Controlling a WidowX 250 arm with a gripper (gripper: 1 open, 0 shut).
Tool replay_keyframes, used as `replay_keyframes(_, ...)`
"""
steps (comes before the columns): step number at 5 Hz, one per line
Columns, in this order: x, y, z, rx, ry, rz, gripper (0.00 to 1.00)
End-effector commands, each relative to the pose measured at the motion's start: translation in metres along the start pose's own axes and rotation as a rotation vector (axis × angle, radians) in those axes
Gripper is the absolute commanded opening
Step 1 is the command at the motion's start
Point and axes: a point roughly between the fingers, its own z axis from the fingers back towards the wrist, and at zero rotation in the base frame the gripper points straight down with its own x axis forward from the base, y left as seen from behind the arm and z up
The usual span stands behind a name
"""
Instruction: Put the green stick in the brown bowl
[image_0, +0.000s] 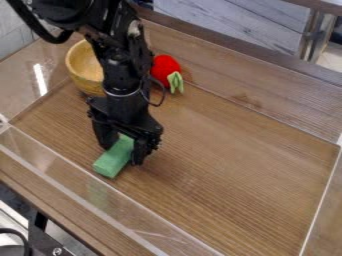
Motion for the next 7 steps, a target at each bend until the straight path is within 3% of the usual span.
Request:
replay_keyframes(1, 0.005, 0.002, 0.006, 0.001, -0.04, -0.008, 1.0)
replay_keyframes(4, 0.015, 0.006, 0.011, -0.022, -0.066, 0.005, 1.0)
replay_keyframes(6, 0.029, 0.005, 0.007, -0.016, -0.063, 0.089, 1.0)
replay_keyframes(7, 0.035, 0.01, 0.011, -0.023, -0.063, 0.093, 1.0)
